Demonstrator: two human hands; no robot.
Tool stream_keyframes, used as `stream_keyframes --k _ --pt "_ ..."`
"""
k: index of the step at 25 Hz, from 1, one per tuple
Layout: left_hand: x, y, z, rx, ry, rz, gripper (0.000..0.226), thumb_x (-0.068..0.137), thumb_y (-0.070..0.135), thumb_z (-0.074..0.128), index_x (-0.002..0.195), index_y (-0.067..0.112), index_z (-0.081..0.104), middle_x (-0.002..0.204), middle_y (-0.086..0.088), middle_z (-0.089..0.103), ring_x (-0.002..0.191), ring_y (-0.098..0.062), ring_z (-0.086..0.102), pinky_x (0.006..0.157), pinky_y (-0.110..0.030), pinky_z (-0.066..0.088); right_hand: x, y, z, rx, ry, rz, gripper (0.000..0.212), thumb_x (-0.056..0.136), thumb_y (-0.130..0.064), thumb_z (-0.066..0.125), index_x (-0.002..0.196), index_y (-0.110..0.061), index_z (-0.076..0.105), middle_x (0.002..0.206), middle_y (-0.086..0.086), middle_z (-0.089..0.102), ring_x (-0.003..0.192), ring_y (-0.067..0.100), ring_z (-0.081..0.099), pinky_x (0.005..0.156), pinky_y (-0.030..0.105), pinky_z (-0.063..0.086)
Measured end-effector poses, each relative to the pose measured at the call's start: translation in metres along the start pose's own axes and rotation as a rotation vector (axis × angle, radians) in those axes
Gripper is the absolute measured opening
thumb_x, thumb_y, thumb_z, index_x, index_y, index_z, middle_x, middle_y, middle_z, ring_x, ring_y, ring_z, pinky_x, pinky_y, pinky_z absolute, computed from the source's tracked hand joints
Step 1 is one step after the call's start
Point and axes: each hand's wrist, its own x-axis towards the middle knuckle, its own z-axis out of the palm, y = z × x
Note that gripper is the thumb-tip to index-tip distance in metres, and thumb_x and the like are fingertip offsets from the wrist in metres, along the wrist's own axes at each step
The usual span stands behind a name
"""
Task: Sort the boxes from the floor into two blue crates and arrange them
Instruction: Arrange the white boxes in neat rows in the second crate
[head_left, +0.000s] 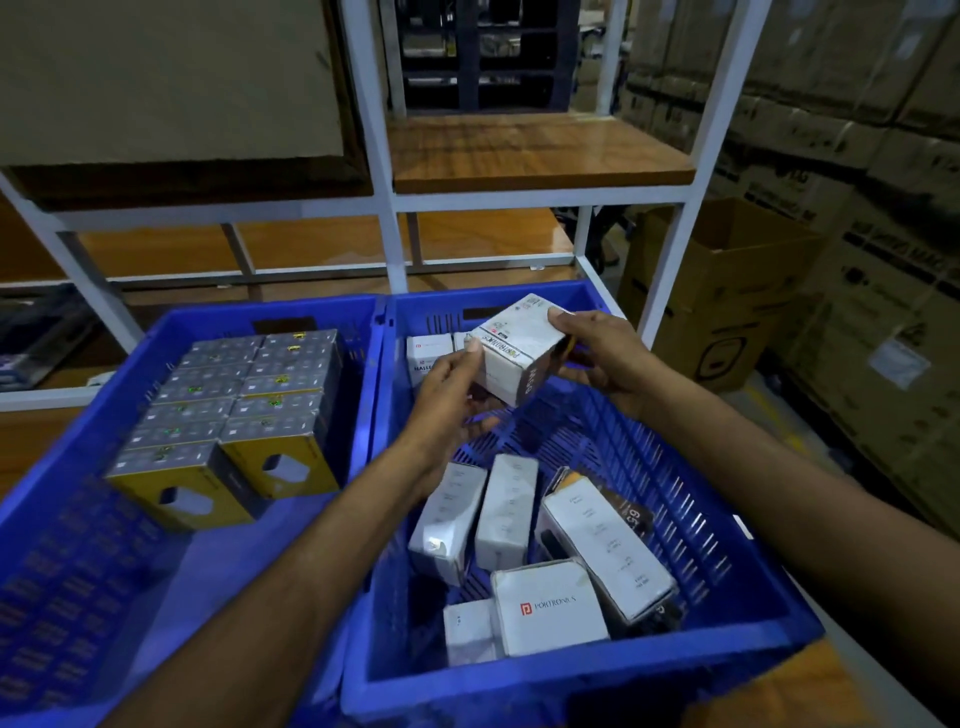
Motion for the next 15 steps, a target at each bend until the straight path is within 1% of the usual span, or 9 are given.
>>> stream_keyframes --k 2,4,6,8,9,11,13,15 --pt "0.0 0.001 0.001 0.048 0.036 0.054 0.043 0.097 0.042 0.066 0.134 0.024 0.055 0.119 -0.005 0.074 0.101 -0.02 0.073 0.063 -0.022 0.056 0.001 0.004 -0.001 -0.146 0.0 -0.072 0.035 0.093 -0.034 0.075 0.117 -0.01 0.063 0.117 0.008 0.074 0.105 0.024 0.07 0.095 0.045 0.057" --pt "0.002 0.0 -0.001 0.206 0.077 0.16 0.051 0.093 0.034 0.073 0.138 0.026 0.049 0.125 -0.003 0.07 0.108 -0.018 0.069 0.067 -0.02 0.057 0.001 0.008 -0.007 -0.315 0.007 -0.22 0.041 0.091 -0.032 0.077 0.124 -0.015 0.06 0.125 0.003 0.068 0.113 0.019 0.065 0.094 0.041 0.056" --pt "0.002 -0.002 -0.005 0.406 0.109 0.326 0.062 0.088 0.03 0.08 0.139 0.028 0.046 0.129 0.005 0.065 0.112 -0.01 0.065 0.075 -0.018 0.056 0.002 0.01 -0.016 -0.546 0.016 -0.502 0.055 0.087 -0.025 0.081 0.135 -0.019 0.055 0.137 -0.001 0.058 0.126 0.015 0.056 0.104 0.038 0.051" --pt "0.0 -0.004 -0.005 0.551 0.087 0.501 0.062 0.083 0.021 0.084 0.134 0.024 0.05 0.125 0.01 0.062 0.111 -0.002 0.061 0.073 -0.014 0.054 -0.001 0.01 -0.021 -0.836 0.011 -0.805 0.072 0.082 -0.021 0.084 0.145 -0.024 0.05 0.147 -0.002 0.049 0.134 0.017 0.044 0.109 0.039 0.043" --pt "-0.001 -0.005 -0.005 0.605 0.064 0.571 0.059 0.081 0.016 0.085 0.131 0.021 0.054 0.121 0.011 0.062 0.109 0.001 0.06 0.072 -0.011 0.052 -0.003 0.01 -0.021 -0.945 -0.004 -0.901 0.076 0.08 -0.02 0.085 0.147 -0.025 0.049 0.149 -0.002 0.047 0.134 0.02 0.041 0.107 0.039 0.041" --pt "-0.001 -0.008 -0.003 0.69 0.038 0.642 0.058 0.078 0.01 0.085 0.126 0.02 0.057 0.117 0.013 0.061 0.106 0.007 0.057 0.074 -0.01 0.05 -0.007 0.012 -0.016 -1.094 -0.04 -0.986 0.076 0.079 -0.021 0.084 0.147 -0.027 0.05 0.148 -0.003 0.048 0.13 0.024 0.041 0.1 0.036 0.042" --pt "0.0 -0.01 -0.004 0.736 0.037 0.667 0.058 0.077 0.009 0.086 0.126 0.021 0.057 0.121 0.01 0.061 0.107 0.003 0.057 0.08 -0.012 0.051 -0.009 0.016 -0.01 -1.24 -0.044 -1.052 0.073 0.079 -0.023 0.083 0.145 -0.027 0.052 0.147 -0.004 0.051 0.124 0.024 0.043 0.095 0.036 0.046" --pt "0.002 -0.01 -0.004 0.769 0.054 0.731 0.058 0.076 0.009 0.086 0.127 0.019 0.059 0.125 0.005 0.059 0.114 -0.005 0.055 0.083 -0.011 0.048 -0.009 0.017 -0.006 -1.338 -0.035 -1.1 0.071 0.078 -0.022 0.082 0.144 -0.022 0.054 0.143 -0.002 0.056 0.121 0.025 0.045 0.091 0.04 0.049"
